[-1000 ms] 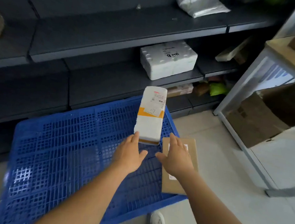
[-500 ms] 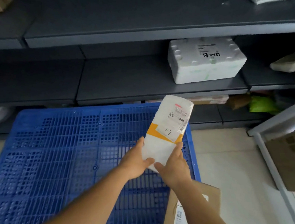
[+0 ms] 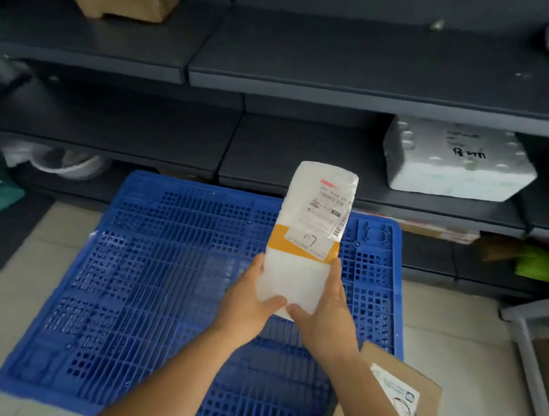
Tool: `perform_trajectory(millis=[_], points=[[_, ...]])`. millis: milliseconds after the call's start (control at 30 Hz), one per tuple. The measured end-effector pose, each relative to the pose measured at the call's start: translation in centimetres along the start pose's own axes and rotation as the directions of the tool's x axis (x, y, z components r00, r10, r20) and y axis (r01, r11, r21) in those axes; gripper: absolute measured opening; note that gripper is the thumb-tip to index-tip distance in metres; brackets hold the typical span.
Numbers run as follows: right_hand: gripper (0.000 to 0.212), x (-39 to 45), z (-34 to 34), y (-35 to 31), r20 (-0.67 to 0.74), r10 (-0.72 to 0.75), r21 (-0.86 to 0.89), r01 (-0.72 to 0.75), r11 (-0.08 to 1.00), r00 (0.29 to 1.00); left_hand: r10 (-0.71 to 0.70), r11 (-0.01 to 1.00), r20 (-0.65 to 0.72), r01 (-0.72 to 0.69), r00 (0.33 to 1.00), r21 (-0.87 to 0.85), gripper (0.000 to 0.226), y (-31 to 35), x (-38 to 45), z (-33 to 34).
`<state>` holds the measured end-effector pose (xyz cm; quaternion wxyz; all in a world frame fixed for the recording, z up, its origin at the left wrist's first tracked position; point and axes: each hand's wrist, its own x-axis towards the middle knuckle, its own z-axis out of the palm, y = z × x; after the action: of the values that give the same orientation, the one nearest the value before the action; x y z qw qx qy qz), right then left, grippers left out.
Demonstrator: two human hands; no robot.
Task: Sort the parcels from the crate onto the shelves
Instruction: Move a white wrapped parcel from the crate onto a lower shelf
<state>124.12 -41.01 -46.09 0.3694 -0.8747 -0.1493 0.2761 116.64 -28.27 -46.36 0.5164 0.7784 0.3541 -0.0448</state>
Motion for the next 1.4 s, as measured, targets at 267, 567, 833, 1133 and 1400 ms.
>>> perform_trajectory(millis=[267, 567, 833, 1133, 1400], points=[[0.103, -6.5, 6.8, -11.5, 0.114, -0.262, 0.038, 0.259, 0.965, 0.958, 0.022, 0.989, -0.291, -0.064, 0.956, -0.136, 0.064, -3.8, -9.7, -13.0], [0.107, -20.6, 17.9, -26.5, 0.277, -0.572, 0.147, 0.554, 0.819, 0.772, -0.003, 0.97, -0.555, -0.133, 0.832, -0.205, 0.062, -11.3, -25.0, -29.2], [0.104, -31.7, 28.6, -36.4, 0.356, -0.704, 0.177, 0.695, 0.697, 0.615, 0.018, 0.982, -0.715, -0.149, 0.699, -0.12, 0.07, -17.7, -39.1, -41.2], [0.088, -39.7, 38.1, -45.4, 0.451, -0.807, 0.236, 0.822, 0.519, 0.381, -0.069, 0.989, -0.858, -0.08, 0.509, -0.127, 0.078, -24.0, -49.1, -50.3], [0.087, -41.8, 48.0, -52.7, 0.58, -0.774, 0.233, 0.859, 0.457, 0.255, -0.174, 0.977, -0.907, -0.047, 0.383, -0.207, 0.069, -30.1, -52.3, -58.0]])
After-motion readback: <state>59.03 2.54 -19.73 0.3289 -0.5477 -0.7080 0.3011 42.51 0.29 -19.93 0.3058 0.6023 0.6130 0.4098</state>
